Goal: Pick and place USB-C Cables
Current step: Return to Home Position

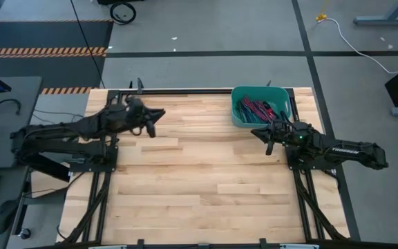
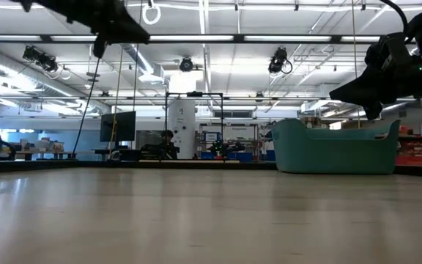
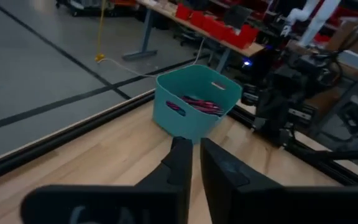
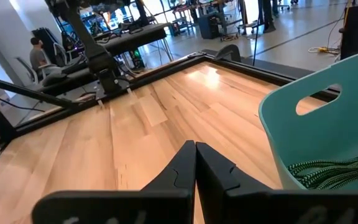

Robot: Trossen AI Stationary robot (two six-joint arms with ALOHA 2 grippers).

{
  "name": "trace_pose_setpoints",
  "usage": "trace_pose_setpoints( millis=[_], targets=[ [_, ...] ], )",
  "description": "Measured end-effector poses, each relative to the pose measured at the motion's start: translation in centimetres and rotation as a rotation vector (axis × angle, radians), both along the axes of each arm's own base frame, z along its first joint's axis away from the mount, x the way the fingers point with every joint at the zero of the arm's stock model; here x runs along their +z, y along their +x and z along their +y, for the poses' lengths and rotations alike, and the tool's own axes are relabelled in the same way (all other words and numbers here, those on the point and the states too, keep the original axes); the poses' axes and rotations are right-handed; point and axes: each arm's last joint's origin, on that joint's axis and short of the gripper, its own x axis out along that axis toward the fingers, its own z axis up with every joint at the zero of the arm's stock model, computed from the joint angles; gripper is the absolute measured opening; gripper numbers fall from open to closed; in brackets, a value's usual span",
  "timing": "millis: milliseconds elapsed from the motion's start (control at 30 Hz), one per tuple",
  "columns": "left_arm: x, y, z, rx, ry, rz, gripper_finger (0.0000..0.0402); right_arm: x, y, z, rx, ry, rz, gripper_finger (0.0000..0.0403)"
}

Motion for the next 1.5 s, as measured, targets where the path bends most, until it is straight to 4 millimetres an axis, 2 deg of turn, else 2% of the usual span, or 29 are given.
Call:
trace_pose_setpoints(
  millis=[100,233,500,667,833,1033,1133,1200,1300,1500],
  targets=[
    [-1.0,-1.6,-0.5,-0.012,0.005,-0.019,0.0023,0.0,0.0,0.0,0.0,0.0,0.0,0.0016],
    [-1.9,-2.6,-0.7,-0.012,0.004,-0.029,0.0011,0.0,0.0,0.0,0.0,0.0,0.0,0.0016],
    [-2.7,-2.9,-0.7,0.006,-0.018,0.009,0.0019,0.0,0.0,0.0,0.0,0.0,0.0,0.0016],
    [-3.0,-3.0,-1.3,-0.105,-0.057,0.032,0.0016,0.0,0.0,0.0,0.0,0.0,0.0,0.0016],
    [-3.0,-5.4,-2.3,-0.159,-0.07,0.062,0.0007,0.0,0.0,0.0,0.0,0.0,0.0,0.0016],
    [-2.8,-9.1,-3.0,-0.191,-0.052,0.044,0.0018,0.0,0.0,0.0,0.0,0.0,-0.001,0.0016],
    [-2.9,-10.1,-3.1,-0.202,-0.061,0.026,0.0018,0.0,0.0,0.0,0.0,0.0,-0.001,0.0016],
    [-2.8,-10.1,-3.1,-0.213,-0.073,-0.049,0.0015,0.0,0.0,0.0,0.0,0.0,0.0,0.0016],
    [-4.1,-9.1,-3.0,-0.211,-0.026,-0.148,0.0015,0.0,0.0,0.0,0.0,0.0,0.0,0.0016],
    [-9.2,-7.8,-2.9,-0.181,0.177,-0.363,0.0018,0.0,0.0,0.0,0.0,0.0,-0.001,0.0016]
  ],
)
